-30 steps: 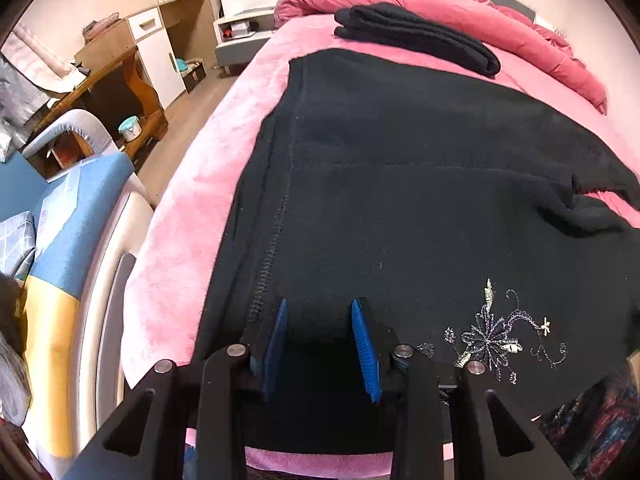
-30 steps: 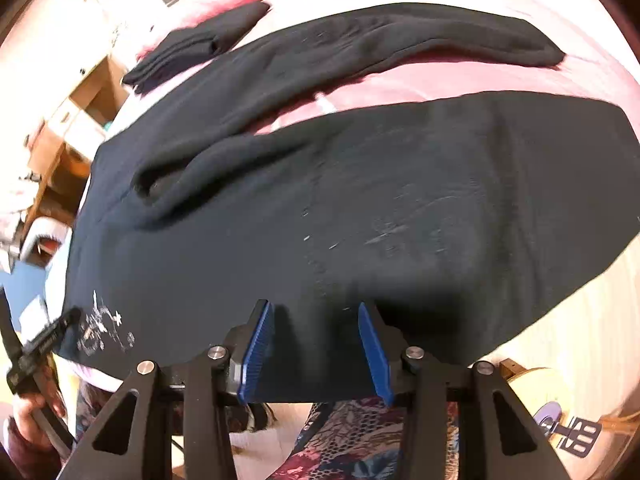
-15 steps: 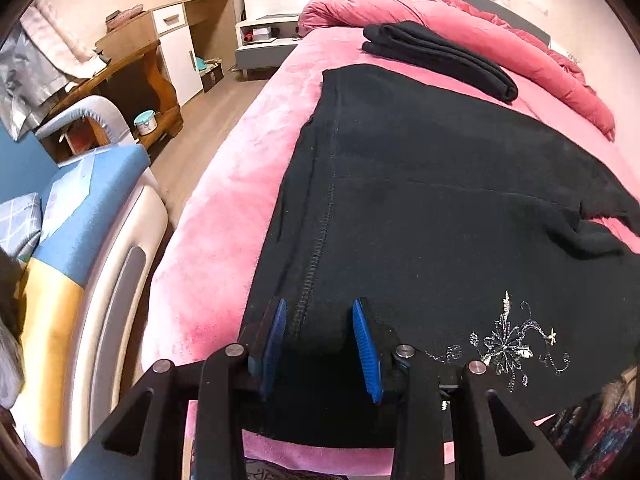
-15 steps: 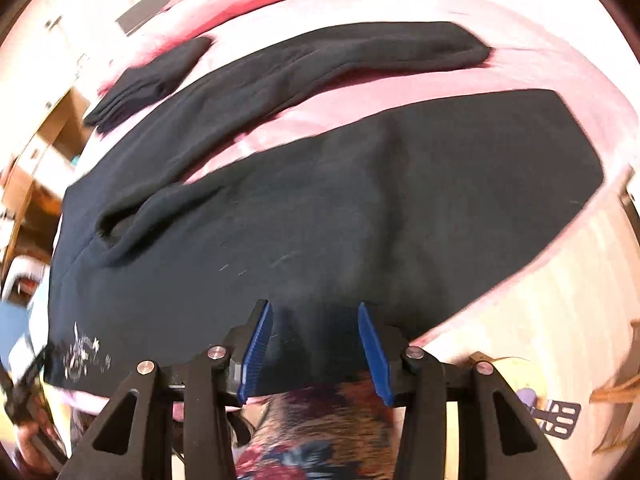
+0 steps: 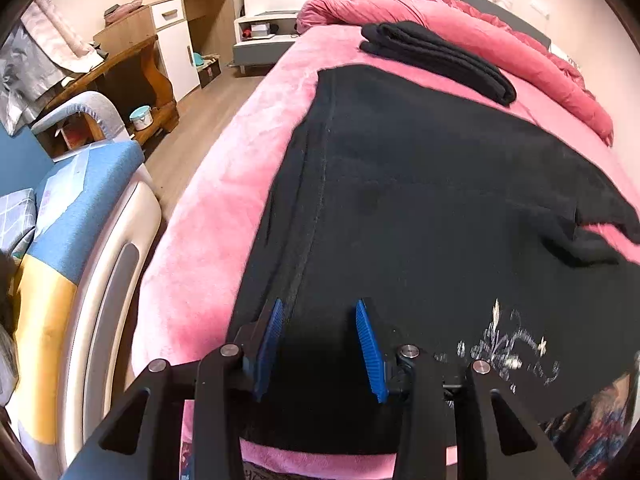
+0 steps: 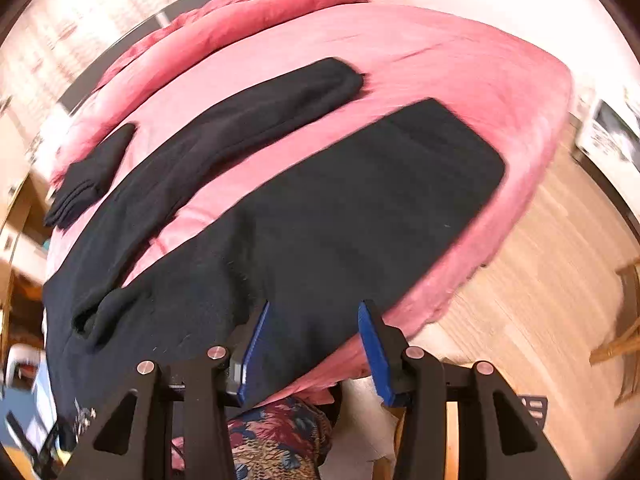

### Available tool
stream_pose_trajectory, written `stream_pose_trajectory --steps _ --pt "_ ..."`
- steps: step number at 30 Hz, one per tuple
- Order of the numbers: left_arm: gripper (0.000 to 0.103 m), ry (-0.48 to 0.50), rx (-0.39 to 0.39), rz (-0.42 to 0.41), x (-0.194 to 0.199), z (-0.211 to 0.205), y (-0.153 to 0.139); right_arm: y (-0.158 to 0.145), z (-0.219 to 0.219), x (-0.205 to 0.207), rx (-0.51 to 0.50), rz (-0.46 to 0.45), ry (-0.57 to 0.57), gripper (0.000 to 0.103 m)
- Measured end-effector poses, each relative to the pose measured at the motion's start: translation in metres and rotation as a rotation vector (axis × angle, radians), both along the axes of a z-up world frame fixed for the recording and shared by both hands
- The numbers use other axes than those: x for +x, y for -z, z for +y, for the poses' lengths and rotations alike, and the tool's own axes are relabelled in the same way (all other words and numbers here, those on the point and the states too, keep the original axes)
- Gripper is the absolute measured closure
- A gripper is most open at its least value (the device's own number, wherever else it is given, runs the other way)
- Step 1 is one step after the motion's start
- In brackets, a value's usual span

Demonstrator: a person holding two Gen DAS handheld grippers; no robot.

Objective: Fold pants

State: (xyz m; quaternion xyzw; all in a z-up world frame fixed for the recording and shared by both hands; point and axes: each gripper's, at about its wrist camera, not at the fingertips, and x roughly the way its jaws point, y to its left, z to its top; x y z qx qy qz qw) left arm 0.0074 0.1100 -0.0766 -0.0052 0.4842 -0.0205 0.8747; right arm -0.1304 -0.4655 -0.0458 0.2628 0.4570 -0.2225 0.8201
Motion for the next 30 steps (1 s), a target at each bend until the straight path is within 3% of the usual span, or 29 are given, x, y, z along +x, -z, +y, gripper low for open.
stream_pose_trajectory --steps 9,18,22,24,26,30 --pt "0.054 0.022 -0.040 -0.018 0.068 0.006 -0.029 0.003 0.033 0.082 0.052 -0.008 -0.238 0.057" --pt "0.040 0.156 -0.037 -0.031 0.178 -0.014 -0.051 -0.014 0.039 0.232 -0.028 0.066 -0.501 0.057" --pt "0.038 0.203 -0.005 -0.032 0.228 -0.026 -0.054 -0.016 0.040 0.305 -0.069 0.121 -0.637 0.054" --pt "0.032 0.268 0.017 -0.045 0.252 -0.034 -0.055 -0.014 0.040 0.340 -0.082 0.158 -0.708 0.053" --pt "0.029 0.317 0.061 -0.049 0.273 -0.042 -0.052 -0.009 0.039 0.368 -0.093 0.191 -0.764 0.041" --pt "0.027 0.417 0.098 -0.003 0.310 -0.051 -0.038 0.004 0.038 0.411 -0.140 0.261 -0.878 0.038"
